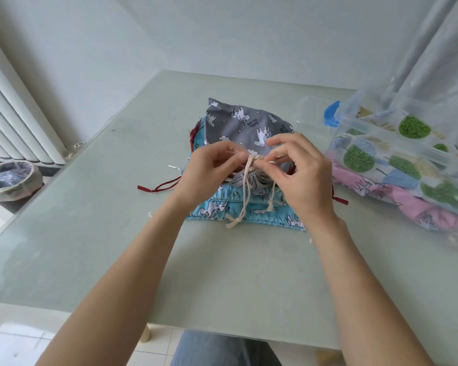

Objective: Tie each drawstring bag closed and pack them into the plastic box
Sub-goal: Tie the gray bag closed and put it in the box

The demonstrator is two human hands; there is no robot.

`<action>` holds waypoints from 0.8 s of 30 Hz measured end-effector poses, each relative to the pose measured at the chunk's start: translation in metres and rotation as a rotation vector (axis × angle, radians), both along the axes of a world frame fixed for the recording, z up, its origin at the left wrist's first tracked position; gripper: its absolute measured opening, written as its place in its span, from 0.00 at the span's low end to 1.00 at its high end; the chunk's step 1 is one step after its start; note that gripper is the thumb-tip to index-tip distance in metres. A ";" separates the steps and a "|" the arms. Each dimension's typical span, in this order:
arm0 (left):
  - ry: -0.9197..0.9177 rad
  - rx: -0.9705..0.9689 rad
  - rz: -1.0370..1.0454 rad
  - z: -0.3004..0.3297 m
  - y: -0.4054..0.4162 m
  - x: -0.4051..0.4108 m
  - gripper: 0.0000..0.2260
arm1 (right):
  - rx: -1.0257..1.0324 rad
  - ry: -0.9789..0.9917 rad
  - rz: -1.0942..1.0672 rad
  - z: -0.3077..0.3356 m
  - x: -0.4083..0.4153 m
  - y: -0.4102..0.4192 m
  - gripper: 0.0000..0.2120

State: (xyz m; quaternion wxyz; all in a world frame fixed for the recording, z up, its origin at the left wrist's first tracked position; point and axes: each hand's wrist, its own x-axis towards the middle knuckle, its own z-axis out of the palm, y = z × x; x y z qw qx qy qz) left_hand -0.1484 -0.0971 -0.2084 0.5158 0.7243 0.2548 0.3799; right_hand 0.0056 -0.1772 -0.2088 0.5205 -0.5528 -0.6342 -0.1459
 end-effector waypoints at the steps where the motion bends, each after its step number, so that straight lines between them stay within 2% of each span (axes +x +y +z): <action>1: -0.041 0.015 0.044 0.001 0.001 -0.001 0.04 | 0.004 0.017 -0.002 0.002 0.002 -0.002 0.10; 4: -0.127 0.034 0.136 0.004 0.004 -0.006 0.04 | -0.001 -0.005 -0.053 0.006 0.006 -0.005 0.11; 6: -0.073 0.136 0.180 0.004 0.004 -0.007 0.04 | -0.077 -0.075 -0.104 0.006 0.007 -0.005 0.12; 9: 0.114 0.497 0.298 0.000 0.008 -0.009 0.04 | -0.186 -0.149 -0.144 0.008 0.006 -0.007 0.14; 11: 0.257 0.713 0.342 -0.003 0.011 -0.010 0.10 | -0.198 -0.139 -0.158 0.010 0.002 -0.010 0.13; 13: 0.263 0.645 0.307 -0.002 0.010 -0.010 0.10 | -0.163 -0.072 -0.146 0.014 -0.004 -0.012 0.10; 16: 0.092 0.357 0.239 0.001 0.004 -0.005 0.08 | -0.137 0.092 -0.100 0.019 -0.008 -0.015 0.05; 18: 0.094 0.338 0.257 -0.001 0.005 -0.005 0.08 | -0.139 0.085 -0.099 0.019 -0.006 -0.018 0.04; 22: 0.361 0.803 0.386 -0.009 0.018 -0.011 0.11 | -0.205 -0.201 -0.174 0.009 -0.004 -0.023 0.08; 24: 0.411 0.988 0.330 -0.007 0.023 -0.013 0.11 | -0.243 -0.302 -0.196 0.006 0.000 -0.029 0.09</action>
